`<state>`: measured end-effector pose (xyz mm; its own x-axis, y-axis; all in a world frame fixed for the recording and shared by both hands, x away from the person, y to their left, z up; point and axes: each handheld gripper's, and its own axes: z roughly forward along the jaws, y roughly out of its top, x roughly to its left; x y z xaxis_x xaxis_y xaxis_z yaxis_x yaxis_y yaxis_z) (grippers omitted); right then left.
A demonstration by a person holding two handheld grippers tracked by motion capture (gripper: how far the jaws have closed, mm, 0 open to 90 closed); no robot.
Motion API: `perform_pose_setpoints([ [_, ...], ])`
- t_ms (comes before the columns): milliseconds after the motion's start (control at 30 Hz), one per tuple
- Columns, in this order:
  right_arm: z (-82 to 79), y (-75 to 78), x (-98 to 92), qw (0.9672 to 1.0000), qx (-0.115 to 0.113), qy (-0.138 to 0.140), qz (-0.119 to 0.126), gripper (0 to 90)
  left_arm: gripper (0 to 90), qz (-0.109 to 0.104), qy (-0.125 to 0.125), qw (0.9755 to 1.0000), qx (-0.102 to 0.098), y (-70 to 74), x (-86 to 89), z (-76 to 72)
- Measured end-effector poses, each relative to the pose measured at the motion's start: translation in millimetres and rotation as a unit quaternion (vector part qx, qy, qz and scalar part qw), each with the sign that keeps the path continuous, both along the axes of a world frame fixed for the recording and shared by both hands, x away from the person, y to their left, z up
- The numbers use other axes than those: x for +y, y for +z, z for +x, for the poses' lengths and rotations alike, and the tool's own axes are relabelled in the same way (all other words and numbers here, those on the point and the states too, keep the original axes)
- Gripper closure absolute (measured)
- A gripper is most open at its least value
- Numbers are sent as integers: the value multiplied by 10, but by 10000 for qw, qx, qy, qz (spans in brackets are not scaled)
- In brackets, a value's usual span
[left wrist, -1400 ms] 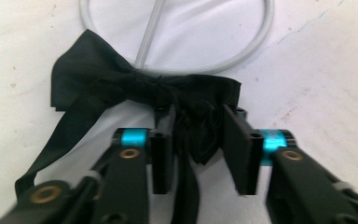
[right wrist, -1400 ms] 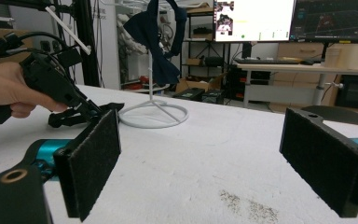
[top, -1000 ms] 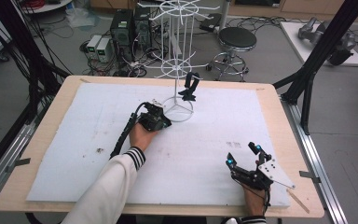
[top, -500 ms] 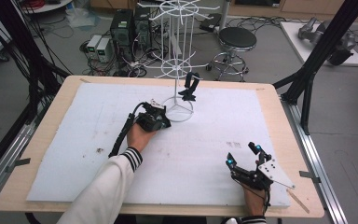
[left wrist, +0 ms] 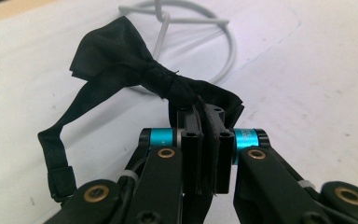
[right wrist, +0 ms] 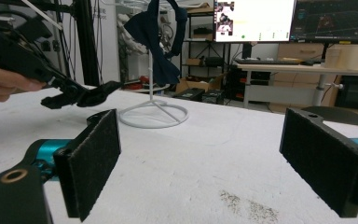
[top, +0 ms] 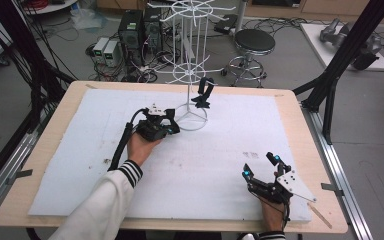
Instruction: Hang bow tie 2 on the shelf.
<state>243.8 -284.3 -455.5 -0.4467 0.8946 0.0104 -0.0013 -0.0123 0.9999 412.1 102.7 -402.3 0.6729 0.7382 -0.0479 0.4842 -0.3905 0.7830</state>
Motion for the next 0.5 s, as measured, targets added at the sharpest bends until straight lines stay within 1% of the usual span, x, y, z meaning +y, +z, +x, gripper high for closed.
perform_pose_setpoints([
  [33,2,0,0,10000,-5,3,-4,118,856,-19,-28,10000,-55,19,12,-22],
  [200,1,0,1,10000,-7,-6,-12,118,856,-74,-61,9998,-155,51,57,-74],
  [333,0,0,2,10000,-10,-7,-12,118,856,-220,-45,9995,-216,80,105,-106],
  [367,0,0,2,10000,-8,-8,-11,118,856,-264,-67,9994,-226,95,123,-116],
  [400,0,0,1,10000,-13,-7,-15,118,856,-357,-76,9990,-240,108,136,-130],
  [500,1,0,1,10000,-9,-6,-11,118,856,-473,-127,9982,-332,170,180,-182],
])
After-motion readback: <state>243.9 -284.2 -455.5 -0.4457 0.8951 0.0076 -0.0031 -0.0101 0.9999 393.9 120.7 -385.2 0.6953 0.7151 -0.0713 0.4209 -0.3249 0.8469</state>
